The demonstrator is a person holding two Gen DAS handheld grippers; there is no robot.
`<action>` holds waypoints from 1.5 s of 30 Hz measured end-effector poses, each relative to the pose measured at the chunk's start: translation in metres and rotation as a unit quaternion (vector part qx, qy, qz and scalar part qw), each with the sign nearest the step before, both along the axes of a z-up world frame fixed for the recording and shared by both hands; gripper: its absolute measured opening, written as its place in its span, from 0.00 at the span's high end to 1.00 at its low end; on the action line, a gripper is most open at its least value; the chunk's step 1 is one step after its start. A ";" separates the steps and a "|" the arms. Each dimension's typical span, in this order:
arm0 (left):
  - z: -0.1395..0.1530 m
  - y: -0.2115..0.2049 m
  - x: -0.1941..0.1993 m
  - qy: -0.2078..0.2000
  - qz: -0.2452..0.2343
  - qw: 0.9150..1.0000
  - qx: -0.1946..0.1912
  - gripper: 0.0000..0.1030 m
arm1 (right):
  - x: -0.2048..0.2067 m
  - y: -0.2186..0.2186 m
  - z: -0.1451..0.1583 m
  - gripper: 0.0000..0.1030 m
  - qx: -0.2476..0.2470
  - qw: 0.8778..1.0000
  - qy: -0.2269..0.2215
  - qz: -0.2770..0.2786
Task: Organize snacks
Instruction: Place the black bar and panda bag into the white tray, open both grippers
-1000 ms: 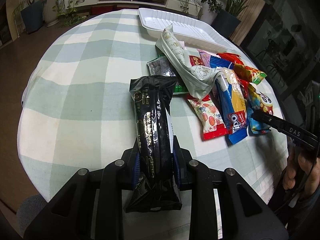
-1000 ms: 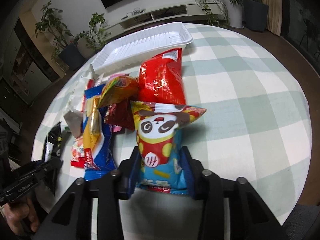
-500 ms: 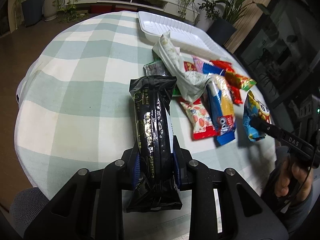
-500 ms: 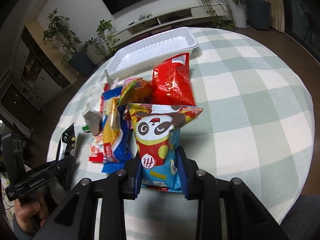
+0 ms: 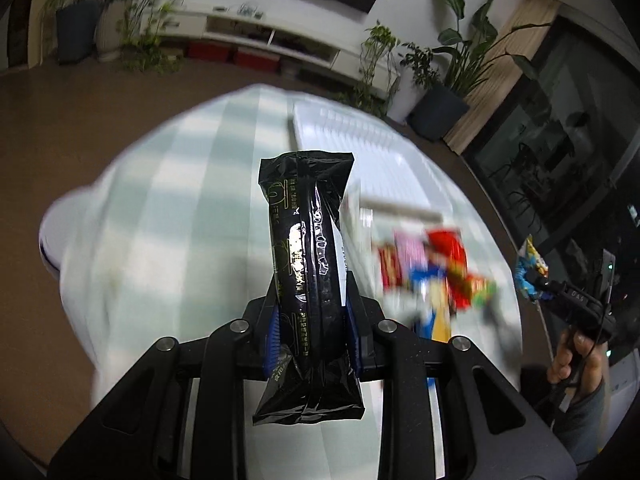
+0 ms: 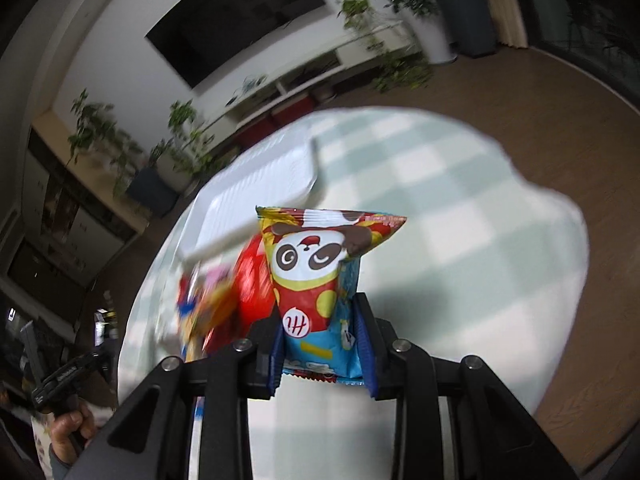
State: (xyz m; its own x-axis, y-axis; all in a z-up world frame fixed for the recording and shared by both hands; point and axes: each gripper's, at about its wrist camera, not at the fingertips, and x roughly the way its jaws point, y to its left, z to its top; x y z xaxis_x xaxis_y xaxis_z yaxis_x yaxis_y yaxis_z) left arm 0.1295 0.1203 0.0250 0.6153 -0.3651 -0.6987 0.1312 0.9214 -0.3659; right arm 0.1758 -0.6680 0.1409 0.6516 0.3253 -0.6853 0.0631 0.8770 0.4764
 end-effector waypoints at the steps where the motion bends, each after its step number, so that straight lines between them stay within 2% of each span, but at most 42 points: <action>1: 0.008 -0.001 0.013 -0.007 -0.002 1.000 0.005 0.77 | 0.011 -0.005 0.005 0.68 0.000 1.000 -0.004 0.000; 6: 0.034 -0.016 0.095 -0.005 -0.021 1.000 -0.007 0.77 | 0.073 0.003 0.041 0.68 -0.011 0.999 -0.044 0.029; 10: 0.033 -0.044 0.154 0.009 -0.044 0.999 0.011 0.77 | 0.127 0.033 0.052 0.68 -0.025 0.996 -0.048 0.072; 16: 0.002 -0.089 0.218 0.047 -0.080 0.995 0.044 0.77 | 0.204 0.080 0.016 0.68 -0.054 0.990 0.000 0.133; 19: -0.017 -0.099 0.243 0.069 -0.087 0.992 0.054 0.77 | 0.225 0.092 -0.008 0.68 -0.069 0.987 0.022 0.142; 23: -0.041 -0.101 0.259 0.086 -0.086 0.991 0.063 0.77 | 0.238 0.101 -0.031 0.68 -0.088 0.984 0.040 0.152; 26: -0.067 -0.103 0.256 0.094 -0.086 0.989 0.070 0.77 | 0.241 0.101 -0.046 0.68 -0.093 0.983 0.056 0.151; 32: -0.089 -0.103 0.264 0.105 -0.083 0.988 0.080 0.76 | 0.241 0.101 -0.061 0.68 -0.106 0.980 0.070 0.153; 37: -0.090 -0.110 0.263 0.098 -0.082 0.987 0.097 0.74 | 0.235 0.109 -0.065 0.67 -0.123 0.978 0.063 0.155; 41: -0.087 -0.109 0.259 0.095 -0.082 0.988 0.094 0.74 | 0.233 0.110 -0.065 0.64 -0.127 0.978 0.061 0.152; 45: -0.084 -0.109 0.257 0.091 -0.077 0.988 0.100 0.74 | 0.229 0.111 -0.061 0.56 -0.139 0.977 0.055 0.151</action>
